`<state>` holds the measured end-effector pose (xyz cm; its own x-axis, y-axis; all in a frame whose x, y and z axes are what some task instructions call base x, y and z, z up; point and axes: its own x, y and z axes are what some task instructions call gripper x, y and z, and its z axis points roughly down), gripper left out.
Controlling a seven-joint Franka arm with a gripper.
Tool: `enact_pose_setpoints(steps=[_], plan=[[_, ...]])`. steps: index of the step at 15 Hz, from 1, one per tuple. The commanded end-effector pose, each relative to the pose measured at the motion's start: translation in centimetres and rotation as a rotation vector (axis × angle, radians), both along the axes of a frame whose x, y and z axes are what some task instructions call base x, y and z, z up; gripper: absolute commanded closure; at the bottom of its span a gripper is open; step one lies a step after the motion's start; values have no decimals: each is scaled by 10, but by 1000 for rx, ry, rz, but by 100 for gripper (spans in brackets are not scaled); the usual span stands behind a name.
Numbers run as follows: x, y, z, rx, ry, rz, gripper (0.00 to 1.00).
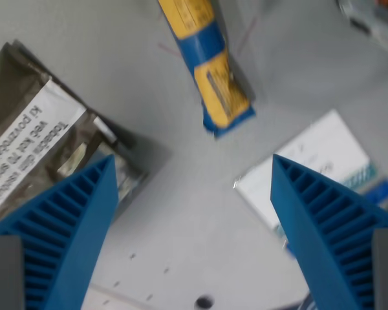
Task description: Move above the blue bag
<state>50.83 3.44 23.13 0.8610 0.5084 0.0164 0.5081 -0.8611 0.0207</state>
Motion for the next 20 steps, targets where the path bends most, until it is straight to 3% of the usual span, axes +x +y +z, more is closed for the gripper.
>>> enact_pose_setpoints(steps=[1,11,20], plan=[[13,4,-9,26,7,340,0],[36,12,-48,38,-9,468,0],[46,14,-64,44,-7,450,0]])
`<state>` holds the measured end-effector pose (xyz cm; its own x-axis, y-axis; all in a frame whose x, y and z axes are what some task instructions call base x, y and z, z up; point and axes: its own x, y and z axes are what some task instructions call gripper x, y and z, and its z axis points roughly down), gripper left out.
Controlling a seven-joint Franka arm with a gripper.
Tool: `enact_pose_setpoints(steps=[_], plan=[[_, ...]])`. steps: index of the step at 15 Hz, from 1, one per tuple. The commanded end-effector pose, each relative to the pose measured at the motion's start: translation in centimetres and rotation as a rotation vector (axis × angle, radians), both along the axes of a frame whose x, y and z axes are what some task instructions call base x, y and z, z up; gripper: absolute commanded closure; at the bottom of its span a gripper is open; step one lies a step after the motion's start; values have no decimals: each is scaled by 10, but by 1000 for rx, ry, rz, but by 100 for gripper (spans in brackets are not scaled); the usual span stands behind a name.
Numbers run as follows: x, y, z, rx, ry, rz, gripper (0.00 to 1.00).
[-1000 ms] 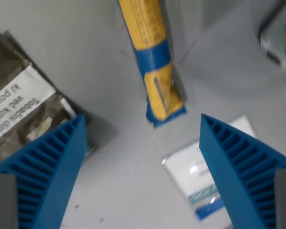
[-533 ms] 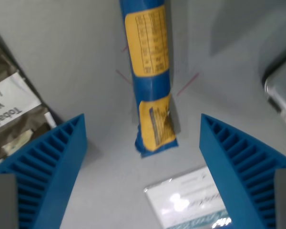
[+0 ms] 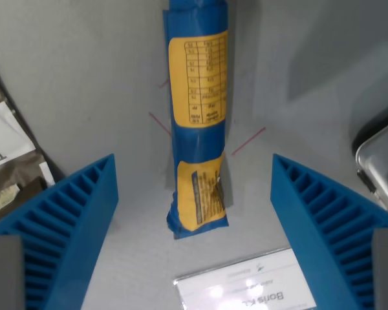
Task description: Move above the blue bag
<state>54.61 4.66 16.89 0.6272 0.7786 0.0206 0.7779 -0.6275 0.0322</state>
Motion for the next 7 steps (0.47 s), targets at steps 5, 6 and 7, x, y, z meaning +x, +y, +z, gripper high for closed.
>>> enact_pose_setpoints(steps=[5,6,7], plan=[[10,1,-5,49,13,58,0],[10,1,-5,49,13,58,0],[10,1,-5,49,13,58,0]])
